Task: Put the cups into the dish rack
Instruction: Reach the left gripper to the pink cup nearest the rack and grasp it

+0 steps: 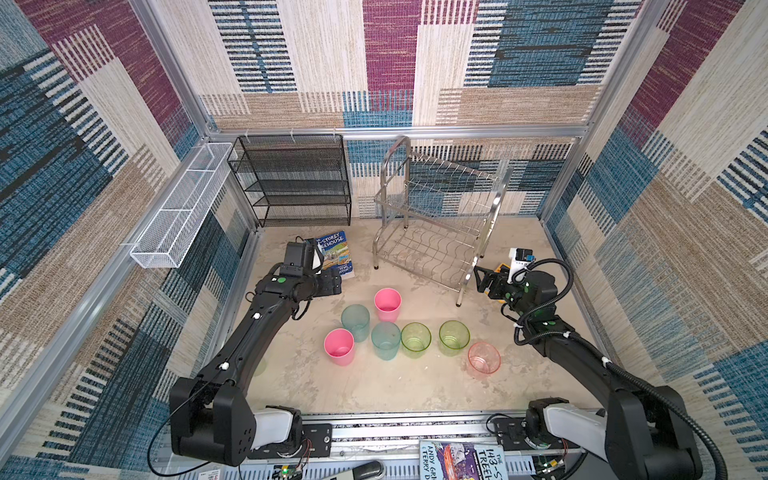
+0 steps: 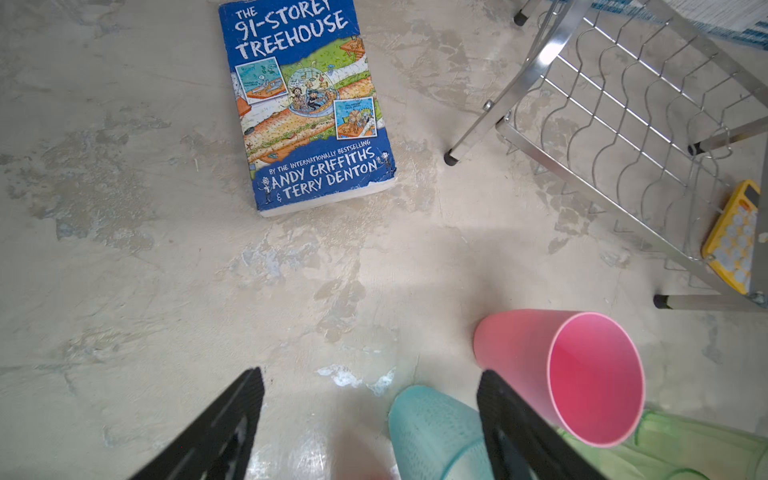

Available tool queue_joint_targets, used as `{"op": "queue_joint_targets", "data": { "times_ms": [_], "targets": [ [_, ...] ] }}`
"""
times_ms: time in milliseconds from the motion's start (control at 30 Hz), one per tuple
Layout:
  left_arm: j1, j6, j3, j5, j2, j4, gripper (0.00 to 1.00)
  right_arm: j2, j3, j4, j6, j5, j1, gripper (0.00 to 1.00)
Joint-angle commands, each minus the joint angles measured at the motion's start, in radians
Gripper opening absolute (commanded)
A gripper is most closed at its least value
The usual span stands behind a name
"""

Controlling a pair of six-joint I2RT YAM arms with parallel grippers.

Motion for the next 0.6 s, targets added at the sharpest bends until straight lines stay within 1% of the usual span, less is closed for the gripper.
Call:
{"op": "queue_joint_targets", "data": {
  "times_ms": [0,100,267,367,500,567],
  "targets": [
    [-0.008,0.02,0.006,0.026,0.006,-0.016,0.84,0.05,0.039,0.054,-0.025,0.012,0.001,0.97],
    [-0.017,0.02,0.005,0.029,0.006,-0.016,0.84,0.116,0.088,0.054,-0.032,0.026,0.0,0.95],
    [-0.03,0.02,0.007,0.023,0.008,-0.023,0.84,0.214,0.171,0.068,-0.038,0.027,-0.005,0.88],
    [-0.033,0.02,0.008,0.018,0.011,-0.03,0.84,0.258,0.215,0.066,-0.043,0.026,-0.015,0.76],
    [-0.036,0.016,0.003,0.015,0.017,-0.032,0.83,0.312,0.267,0.084,-0.045,0.011,-0.035,0.56],
    [-0.038,0.014,0.005,0.015,0.023,-0.032,0.83,0.338,0.297,0.084,-0.053,0.004,-0.043,0.54]
  ]
}}
